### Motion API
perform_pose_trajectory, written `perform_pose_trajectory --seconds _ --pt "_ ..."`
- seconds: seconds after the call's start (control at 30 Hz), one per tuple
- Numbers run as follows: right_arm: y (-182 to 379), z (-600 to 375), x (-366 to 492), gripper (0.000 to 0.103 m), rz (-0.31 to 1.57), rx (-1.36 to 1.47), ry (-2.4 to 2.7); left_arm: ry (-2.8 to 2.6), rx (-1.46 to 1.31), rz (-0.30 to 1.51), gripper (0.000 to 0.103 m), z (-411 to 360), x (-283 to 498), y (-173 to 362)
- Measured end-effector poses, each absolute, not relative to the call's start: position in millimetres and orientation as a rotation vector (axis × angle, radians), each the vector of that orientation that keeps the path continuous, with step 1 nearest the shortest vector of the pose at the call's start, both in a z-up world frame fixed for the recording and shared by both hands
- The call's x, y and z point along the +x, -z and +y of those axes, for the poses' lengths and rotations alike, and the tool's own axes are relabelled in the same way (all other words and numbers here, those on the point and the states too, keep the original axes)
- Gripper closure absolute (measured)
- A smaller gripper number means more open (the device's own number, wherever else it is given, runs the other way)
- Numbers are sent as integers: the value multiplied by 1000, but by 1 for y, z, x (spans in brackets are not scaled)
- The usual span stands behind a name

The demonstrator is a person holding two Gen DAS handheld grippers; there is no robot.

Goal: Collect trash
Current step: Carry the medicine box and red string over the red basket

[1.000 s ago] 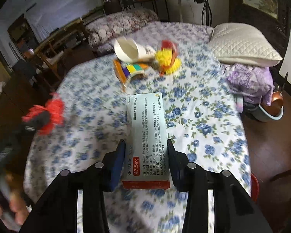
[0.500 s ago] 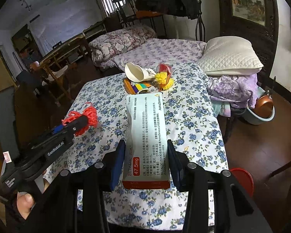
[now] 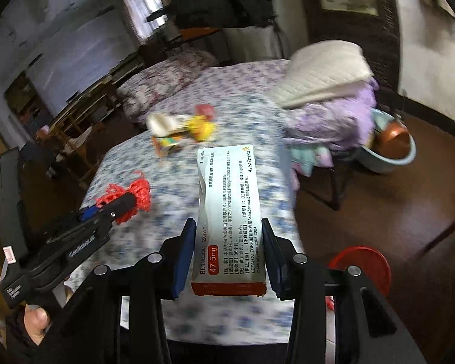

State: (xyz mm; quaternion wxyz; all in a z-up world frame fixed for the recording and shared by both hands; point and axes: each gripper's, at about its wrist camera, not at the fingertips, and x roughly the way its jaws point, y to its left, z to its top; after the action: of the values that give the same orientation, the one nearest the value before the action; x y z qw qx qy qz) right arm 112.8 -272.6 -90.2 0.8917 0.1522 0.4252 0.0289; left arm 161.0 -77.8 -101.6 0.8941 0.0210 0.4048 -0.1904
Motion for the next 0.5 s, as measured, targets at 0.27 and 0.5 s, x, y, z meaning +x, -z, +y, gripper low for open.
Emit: perform_pose_trajectory --seconds 0.27,0.5 --pt "156 -379 93 61 982 360 127 620 71 896 74 -186 146 119" --pt "232 -440 76 61 1114 439 199 703 149 960 74 -276 142 151"
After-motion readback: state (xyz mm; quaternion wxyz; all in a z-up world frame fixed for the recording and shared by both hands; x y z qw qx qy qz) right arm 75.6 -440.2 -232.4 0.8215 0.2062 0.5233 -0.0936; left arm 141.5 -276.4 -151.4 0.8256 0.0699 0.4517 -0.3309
